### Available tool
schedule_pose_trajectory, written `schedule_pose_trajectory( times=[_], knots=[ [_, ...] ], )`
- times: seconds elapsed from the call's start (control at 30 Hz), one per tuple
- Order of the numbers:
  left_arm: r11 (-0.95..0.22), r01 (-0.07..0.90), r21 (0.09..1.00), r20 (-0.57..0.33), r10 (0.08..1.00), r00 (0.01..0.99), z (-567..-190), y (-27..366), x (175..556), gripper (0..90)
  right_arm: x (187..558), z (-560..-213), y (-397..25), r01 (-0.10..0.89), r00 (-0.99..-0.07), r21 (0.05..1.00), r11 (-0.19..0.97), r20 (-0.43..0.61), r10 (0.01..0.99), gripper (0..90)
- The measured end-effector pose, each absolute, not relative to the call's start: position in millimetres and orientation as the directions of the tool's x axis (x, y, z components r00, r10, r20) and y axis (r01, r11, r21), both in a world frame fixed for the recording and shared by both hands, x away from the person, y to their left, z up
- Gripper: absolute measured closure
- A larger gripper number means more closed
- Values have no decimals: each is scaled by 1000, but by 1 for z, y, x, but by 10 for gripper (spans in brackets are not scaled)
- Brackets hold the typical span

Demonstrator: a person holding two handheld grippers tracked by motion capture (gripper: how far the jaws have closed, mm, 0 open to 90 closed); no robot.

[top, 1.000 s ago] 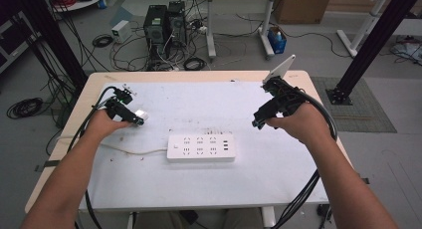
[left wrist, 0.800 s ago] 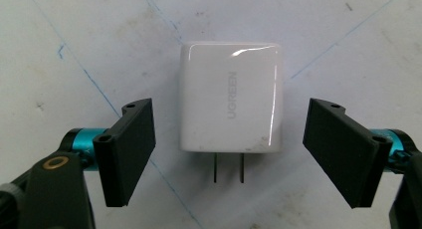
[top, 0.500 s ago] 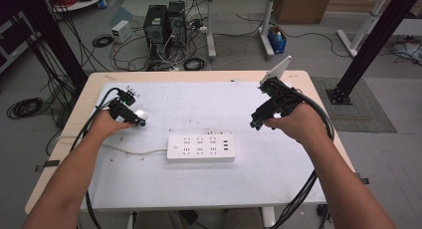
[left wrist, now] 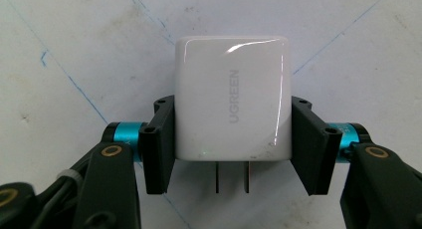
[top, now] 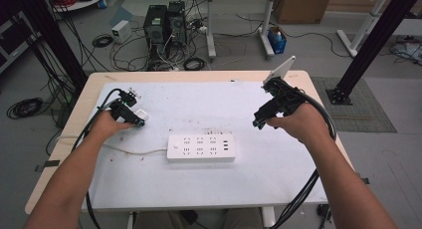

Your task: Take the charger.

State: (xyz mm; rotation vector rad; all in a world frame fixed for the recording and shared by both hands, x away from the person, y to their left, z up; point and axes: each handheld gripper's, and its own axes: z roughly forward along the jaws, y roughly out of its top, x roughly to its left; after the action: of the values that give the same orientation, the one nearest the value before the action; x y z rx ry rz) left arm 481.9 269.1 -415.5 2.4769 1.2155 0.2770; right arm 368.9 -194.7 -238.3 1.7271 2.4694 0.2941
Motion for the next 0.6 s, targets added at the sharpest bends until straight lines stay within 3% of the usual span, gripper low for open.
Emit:
schedule_pose_trajectory(
  times=[0.33,0.6],
  knots=[
    [-572,706,417,-6,775,632,-398,265,473,427,369,-239,-194,916,-345,222,333,14,939,130],
    [-571,685,452,-14,764,645,-356,269,450,427,370,-240,-191,912,-357,225,344,18,934,130]
  ],
)
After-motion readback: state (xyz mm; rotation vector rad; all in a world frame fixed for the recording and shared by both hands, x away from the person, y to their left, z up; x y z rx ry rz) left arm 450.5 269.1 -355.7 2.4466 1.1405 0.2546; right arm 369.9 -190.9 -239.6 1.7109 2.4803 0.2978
